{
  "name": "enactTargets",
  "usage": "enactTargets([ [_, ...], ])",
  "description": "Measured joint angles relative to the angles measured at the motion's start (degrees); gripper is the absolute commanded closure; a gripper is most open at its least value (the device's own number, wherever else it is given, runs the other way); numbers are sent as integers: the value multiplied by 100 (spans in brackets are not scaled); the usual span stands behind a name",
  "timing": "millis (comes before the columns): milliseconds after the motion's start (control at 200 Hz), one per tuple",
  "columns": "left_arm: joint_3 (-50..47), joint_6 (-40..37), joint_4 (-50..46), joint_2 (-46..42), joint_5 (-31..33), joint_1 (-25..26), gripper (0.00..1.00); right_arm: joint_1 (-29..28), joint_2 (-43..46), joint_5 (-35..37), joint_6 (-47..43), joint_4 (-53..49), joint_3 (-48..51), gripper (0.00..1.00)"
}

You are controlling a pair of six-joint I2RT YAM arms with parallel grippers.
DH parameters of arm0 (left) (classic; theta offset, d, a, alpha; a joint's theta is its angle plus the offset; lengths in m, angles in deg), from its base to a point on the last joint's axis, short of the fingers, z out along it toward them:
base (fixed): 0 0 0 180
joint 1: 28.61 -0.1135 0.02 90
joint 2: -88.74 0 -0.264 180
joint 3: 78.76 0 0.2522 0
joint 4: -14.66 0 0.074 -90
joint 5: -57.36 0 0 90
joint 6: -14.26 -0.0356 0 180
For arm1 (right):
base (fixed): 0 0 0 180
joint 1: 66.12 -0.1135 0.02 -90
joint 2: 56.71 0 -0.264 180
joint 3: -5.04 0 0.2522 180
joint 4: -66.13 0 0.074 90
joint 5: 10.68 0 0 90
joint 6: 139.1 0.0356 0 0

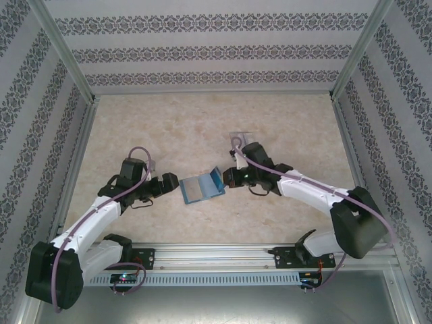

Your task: Put the credit cards into the card holder

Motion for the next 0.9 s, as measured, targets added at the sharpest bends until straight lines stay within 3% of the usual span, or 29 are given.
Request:
enactTargets([
  [225, -144, 44, -42, 116, 66, 153, 0, -472, -584, -236, 507, 1040, 52, 100],
  [555, -116, 160, 175, 960, 337, 595, 0, -461, -1499, -321, 914, 1705, 98, 100],
  [899, 114, 199, 151, 1204, 584, 769, 0, -103, -1530, -501, 1226, 2273, 435, 100],
])
